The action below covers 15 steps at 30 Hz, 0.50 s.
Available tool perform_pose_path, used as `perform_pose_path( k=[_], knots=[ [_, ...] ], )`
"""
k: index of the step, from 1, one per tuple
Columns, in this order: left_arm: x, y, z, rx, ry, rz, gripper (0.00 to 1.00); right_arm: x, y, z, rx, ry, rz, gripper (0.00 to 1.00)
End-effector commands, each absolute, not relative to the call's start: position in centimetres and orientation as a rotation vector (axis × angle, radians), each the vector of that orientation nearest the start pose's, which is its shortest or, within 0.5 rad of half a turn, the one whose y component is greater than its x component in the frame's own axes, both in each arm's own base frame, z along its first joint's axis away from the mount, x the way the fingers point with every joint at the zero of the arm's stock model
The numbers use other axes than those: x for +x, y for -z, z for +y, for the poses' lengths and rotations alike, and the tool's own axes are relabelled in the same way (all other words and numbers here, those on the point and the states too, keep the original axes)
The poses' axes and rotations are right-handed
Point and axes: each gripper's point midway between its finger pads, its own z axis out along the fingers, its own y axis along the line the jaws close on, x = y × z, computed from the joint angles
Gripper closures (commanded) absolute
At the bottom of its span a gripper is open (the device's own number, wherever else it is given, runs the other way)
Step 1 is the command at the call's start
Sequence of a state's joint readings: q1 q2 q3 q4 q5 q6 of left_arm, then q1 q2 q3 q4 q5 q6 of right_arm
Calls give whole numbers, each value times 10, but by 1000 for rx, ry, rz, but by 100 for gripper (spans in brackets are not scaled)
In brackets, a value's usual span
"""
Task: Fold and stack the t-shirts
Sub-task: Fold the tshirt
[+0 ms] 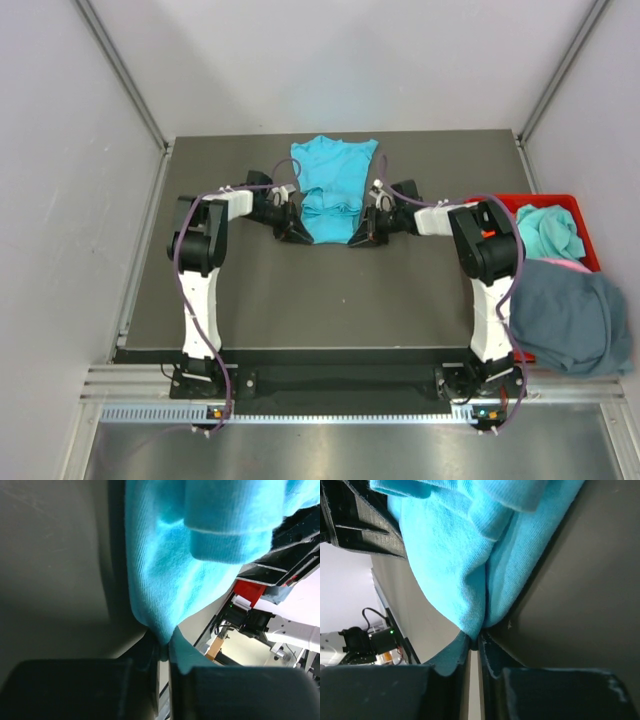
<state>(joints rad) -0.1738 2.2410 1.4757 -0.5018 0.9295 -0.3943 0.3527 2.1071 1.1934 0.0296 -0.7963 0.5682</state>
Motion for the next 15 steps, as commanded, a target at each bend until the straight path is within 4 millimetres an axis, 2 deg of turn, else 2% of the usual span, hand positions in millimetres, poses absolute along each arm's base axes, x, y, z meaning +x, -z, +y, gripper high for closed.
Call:
perform_pose_path(
  k=[1,2,4,6,7,8,9,10,11,15],
  knots=[
    [391,-4,-210,-59,1316,2790,96,384,0,267,-142,-1159,2555,95],
    [390,-6,-210,-46,1320,2784,100,387,-7,265,-149,-1153,2530,99],
    [390,-19,-210,-22,1326,2758,100,388,-12,262,-170,-1129,2502,100],
    [386,-32,-212,11,1349,2730,100,391,-32,261,-204,-1113,2444,100],
    [388,-51,-212,44,1337,2690,100,390,-37,259,-219,-1104,2427,100],
    [388,-58,-211,64,1326,2672,100,391,-57,259,-241,-1105,2377,100],
    [389,-79,-211,98,1313,2625,100,391,-66,257,-251,-1099,2353,100],
    [389,-90,-210,115,1304,2599,100,390,-74,257,-264,-1096,2331,100],
    [390,-98,-209,127,1285,2579,100,390,-96,256,-282,-1094,2278,100],
    [389,-143,-208,184,1252,2473,100,385,-139,254,-317,-1091,2181,100]
  ],
)
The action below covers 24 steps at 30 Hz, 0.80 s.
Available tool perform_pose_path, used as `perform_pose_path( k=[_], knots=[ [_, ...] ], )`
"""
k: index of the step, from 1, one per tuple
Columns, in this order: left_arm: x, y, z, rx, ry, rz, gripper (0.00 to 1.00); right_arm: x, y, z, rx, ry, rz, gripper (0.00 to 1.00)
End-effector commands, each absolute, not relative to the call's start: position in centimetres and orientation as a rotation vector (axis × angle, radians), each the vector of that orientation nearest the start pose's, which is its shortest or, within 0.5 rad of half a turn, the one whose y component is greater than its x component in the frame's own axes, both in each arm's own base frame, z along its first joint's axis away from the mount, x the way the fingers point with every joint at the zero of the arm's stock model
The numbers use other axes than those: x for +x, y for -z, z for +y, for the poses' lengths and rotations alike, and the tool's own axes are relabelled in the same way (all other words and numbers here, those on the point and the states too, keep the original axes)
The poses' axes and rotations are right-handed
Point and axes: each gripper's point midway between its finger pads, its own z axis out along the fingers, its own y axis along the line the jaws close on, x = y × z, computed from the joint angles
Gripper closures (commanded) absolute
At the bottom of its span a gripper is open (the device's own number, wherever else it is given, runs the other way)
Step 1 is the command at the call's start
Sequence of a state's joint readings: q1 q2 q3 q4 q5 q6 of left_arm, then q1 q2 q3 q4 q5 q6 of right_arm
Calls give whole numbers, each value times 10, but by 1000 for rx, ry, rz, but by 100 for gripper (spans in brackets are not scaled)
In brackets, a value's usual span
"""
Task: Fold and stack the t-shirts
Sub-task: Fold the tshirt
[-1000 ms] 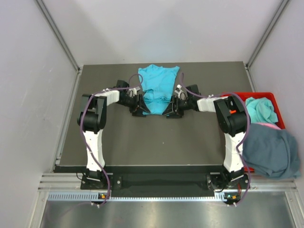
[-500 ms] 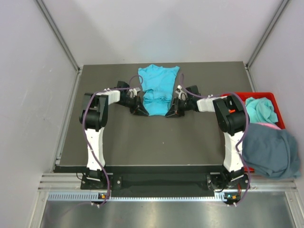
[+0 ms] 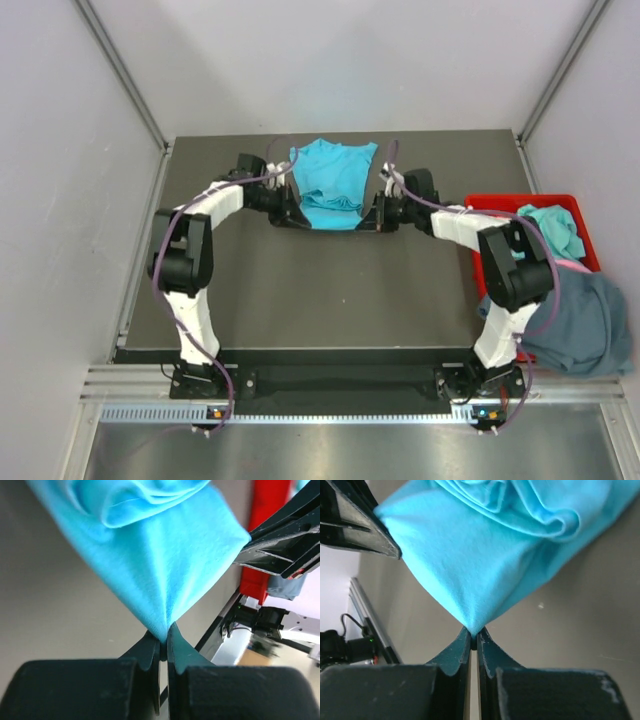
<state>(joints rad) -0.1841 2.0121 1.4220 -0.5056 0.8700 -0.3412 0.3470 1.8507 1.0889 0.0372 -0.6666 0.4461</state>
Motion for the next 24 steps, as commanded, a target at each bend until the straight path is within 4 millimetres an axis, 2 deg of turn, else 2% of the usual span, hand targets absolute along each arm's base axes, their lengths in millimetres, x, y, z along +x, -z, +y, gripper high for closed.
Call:
perform_pose_path(
  k=[1,3,8,10,12,17,19,21,22,24],
  knots=[
    [389,-150,-208,192,1246,2457,100,383,-145,254,-323,-1091,2169,100],
    [386,-160,-208,205,1246,2433,100,380,-167,254,-342,-1094,2121,100],
    [383,-210,-207,263,1219,2324,100,374,-219,252,-391,-1088,2013,100],
    [381,-232,-207,285,1205,2274,100,371,-233,253,-407,-1096,1998,100],
    [378,-245,-207,291,1200,2245,100,367,-245,253,-417,-1102,1979,100],
    [366,-255,-205,284,1202,2231,100,358,-255,251,-407,-1123,1960,100],
    [359,-266,-205,297,1195,2198,100,353,-259,251,-418,-1132,1952,100],
    [355,-266,-203,296,1183,2197,100,351,-257,249,-415,-1119,1959,100],
    [354,-263,-202,291,1178,2205,100,352,-255,248,-419,-1112,1960,100],
    [350,-242,-203,264,1200,2257,100,354,-247,249,-417,-1113,1965,100]
  ],
)
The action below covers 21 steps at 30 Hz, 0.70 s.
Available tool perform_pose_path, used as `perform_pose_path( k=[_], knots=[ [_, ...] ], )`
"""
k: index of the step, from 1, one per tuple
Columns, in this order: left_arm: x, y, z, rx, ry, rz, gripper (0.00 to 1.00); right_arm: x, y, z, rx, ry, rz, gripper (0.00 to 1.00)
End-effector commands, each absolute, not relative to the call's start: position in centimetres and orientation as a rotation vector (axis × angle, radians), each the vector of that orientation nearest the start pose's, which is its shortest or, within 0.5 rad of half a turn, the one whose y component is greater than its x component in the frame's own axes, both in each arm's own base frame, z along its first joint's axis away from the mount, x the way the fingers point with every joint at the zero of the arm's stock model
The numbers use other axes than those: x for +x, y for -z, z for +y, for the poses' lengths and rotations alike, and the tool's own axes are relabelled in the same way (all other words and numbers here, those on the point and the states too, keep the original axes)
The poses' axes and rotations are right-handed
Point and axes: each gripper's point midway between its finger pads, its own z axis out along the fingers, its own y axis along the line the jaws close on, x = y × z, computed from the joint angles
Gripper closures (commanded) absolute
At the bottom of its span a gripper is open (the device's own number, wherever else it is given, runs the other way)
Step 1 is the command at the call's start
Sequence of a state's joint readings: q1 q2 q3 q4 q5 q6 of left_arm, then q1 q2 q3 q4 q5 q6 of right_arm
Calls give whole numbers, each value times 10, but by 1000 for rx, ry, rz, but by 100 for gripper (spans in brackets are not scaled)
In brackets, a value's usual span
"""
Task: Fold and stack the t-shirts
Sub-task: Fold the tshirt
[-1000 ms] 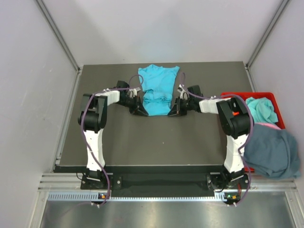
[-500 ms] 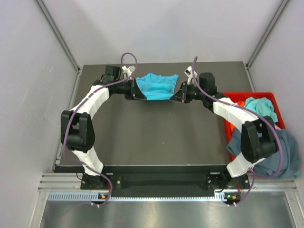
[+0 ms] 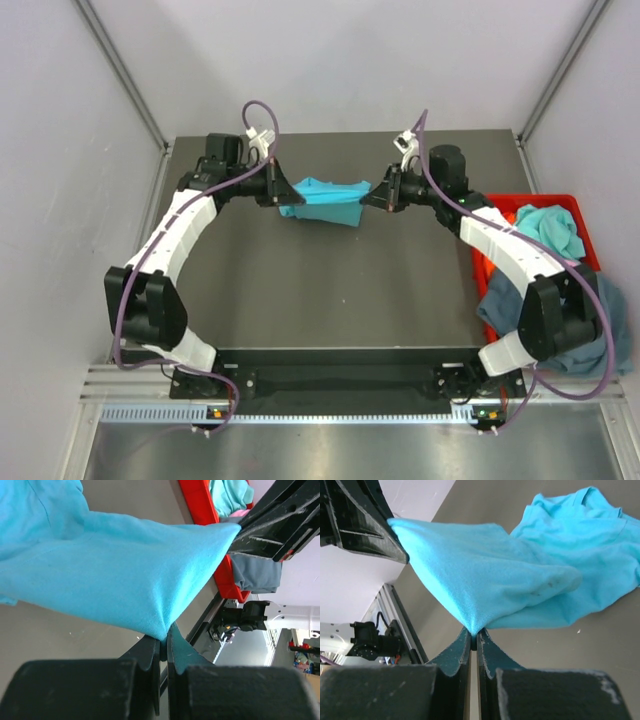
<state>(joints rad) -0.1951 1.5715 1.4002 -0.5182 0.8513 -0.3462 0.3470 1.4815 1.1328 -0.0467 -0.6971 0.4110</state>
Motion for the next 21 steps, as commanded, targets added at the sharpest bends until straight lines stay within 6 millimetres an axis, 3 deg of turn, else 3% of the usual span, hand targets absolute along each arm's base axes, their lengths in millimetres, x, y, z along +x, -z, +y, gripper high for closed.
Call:
perform_pose_path(
  k=[1,5,6,8,10,11,12,14,15,17,19,20,21],
  knots=[
    [350,-235,-203,256,1205,2273,100,353,-238,250,-402,-1125,1987,100],
    [357,-206,-201,236,1171,2338,100,364,-214,256,-385,-1130,2046,100],
    [361,-197,-201,226,1172,2362,100,367,-212,259,-391,-1137,2050,100],
    [373,-198,-202,240,1160,2354,100,380,-208,263,-389,-1139,2064,100],
    [385,-181,-204,223,1166,2402,100,392,-211,267,-398,-1136,2054,100],
    [395,-189,-207,247,1168,2378,100,399,-199,269,-390,-1140,2083,100],
    [403,-172,-208,235,1170,2424,100,406,-204,273,-401,-1142,2068,100],
    [419,-173,-210,245,1165,2426,100,418,-189,276,-393,-1139,2097,100],
    [427,-157,-210,232,1162,2460,100,428,-195,278,-402,-1129,2077,100],
    [445,-158,-212,248,1138,2438,100,440,-184,281,-395,-1121,2090,100],
    [461,-142,-210,239,1092,2456,100,455,-189,283,-396,-1105,2060,100],
    [472,-147,-210,247,1071,2432,100,462,-178,282,-379,-1101,2082,100],
    [479,-133,-209,233,1061,2455,100,472,-183,283,-369,-1101,2065,100]
  ],
)
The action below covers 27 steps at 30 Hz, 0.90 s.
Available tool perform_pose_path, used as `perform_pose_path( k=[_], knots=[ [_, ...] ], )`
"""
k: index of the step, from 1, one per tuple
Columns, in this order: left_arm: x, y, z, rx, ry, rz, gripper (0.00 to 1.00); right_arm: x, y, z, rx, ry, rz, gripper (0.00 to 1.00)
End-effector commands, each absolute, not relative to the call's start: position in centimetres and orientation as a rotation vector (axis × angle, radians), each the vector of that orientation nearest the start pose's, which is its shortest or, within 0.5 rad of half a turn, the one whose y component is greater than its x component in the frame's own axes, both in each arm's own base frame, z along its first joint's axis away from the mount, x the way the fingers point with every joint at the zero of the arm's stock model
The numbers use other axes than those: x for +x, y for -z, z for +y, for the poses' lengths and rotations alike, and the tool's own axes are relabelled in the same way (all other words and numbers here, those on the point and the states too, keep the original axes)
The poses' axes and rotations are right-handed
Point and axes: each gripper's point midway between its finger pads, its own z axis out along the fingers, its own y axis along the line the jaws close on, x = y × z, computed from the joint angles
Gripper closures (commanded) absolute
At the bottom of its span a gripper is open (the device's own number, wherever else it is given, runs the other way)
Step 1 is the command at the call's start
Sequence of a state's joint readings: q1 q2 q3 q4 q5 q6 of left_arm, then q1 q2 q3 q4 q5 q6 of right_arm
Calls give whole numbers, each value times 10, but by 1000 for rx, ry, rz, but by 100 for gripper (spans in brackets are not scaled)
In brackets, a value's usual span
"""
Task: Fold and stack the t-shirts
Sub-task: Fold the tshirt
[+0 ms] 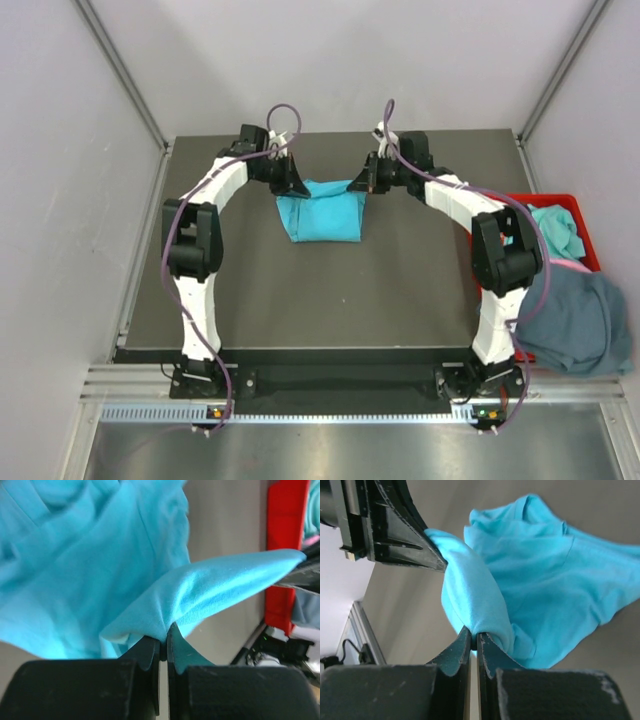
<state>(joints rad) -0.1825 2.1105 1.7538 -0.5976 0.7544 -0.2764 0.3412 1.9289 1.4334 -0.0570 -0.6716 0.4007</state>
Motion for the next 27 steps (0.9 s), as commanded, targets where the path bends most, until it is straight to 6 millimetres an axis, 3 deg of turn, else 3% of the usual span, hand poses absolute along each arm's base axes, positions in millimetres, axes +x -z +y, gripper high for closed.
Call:
perform_pose_path(
  k=[1,2,4,8,9,14,15,16,17,19,21,22,23,24,25,26,27],
  knots=[
    [485,-131,-209,226,1058,2455,100,477,-180,283,-359,-1103,2069,100],
    [494,-135,-210,216,1060,2439,100,484,-169,280,-340,-1099,2087,100],
    [507,-124,-209,193,1045,2436,100,498,-172,279,-322,-1092,2059,100],
    [530,-120,-211,180,1036,2407,100,523,-148,273,-276,-1072,2085,100],
    [533,-110,-212,174,1038,2423,100,528,-150,274,-278,-1063,2073,100],
    [548,-103,-203,203,923,2398,100,551,-128,269,-254,-1019,2083,100],
    [549,-104,-202,211,911,2395,99,556,-132,269,-258,-1017,2069,98],
    [550,-105,-202,222,900,2396,93,557,-131,270,-266,-1019,2067,86],
    [550,-109,-200,227,894,2393,81,557,-133,271,-270,-1023,2066,76],
    [545,-120,-201,239,906,2386,73,556,-146,270,-284,-1015,2043,62],
    [536,-151,-200,257,908,2345,64,550,-154,269,-305,-1002,2030,60],
    [526,-148,-199,245,911,2361,63,547,-174,267,-315,-995,1997,56],
    [525,-186,-198,267,898,2264,60,544,-180,264,-322,-988,1984,55],
    [522,-196,-194,263,880,2231,53,537,-177,263,-327,-985,1992,55],
    [508,-183,-191,229,883,2266,49,532,-190,261,-336,-983,1971,54],
    [499,-207,-188,229,870,2215,46,527,-192,261,-340,-990,1969,53],
    [496,-211,-188,221,878,2187,42,519,-184,260,-330,-1005,1995,53]
  ],
)
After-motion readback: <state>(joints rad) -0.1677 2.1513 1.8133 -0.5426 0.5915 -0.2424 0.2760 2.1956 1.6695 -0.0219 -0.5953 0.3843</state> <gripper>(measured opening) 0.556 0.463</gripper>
